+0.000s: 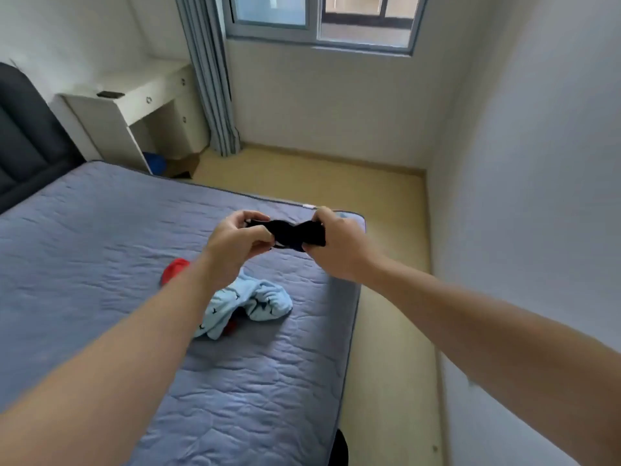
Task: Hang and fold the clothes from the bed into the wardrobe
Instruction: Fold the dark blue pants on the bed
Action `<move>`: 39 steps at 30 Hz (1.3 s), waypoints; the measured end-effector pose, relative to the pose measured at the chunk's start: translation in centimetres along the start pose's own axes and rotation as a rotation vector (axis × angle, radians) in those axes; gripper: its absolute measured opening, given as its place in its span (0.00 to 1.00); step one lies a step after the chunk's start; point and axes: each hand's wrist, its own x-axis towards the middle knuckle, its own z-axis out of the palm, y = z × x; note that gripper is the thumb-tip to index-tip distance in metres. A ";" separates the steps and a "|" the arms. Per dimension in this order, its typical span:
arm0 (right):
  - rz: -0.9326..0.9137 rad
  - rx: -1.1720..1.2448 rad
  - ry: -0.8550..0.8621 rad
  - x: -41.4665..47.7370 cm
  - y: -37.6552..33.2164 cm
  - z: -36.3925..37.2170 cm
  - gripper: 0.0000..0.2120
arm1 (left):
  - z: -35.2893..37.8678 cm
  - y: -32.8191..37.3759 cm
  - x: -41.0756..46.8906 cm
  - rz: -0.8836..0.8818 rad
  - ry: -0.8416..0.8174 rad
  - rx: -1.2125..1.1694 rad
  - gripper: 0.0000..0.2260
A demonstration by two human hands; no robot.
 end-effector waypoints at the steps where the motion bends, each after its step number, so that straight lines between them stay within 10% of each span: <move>1: 0.023 -0.027 -0.046 -2.3 0.2 2.7 0.11 | -1.0 -2.9 -1.3 -0.077 0.004 -0.013 0.09; 14: 0.156 -0.299 -0.773 -30.4 0.0 32.8 0.16 | -13.5 -38.0 -19.9 -0.697 0.219 0.218 0.18; 29: 0.093 -0.133 -1.453 -41.6 -8.5 47.5 0.15 | -26.8 -51.3 -35.0 -0.919 0.530 0.336 0.16; 39: 0.372 -0.142 -1.270 -31.9 5.1 51.9 0.14 | -22.4 -55.5 -28.2 -0.911 0.613 0.513 0.10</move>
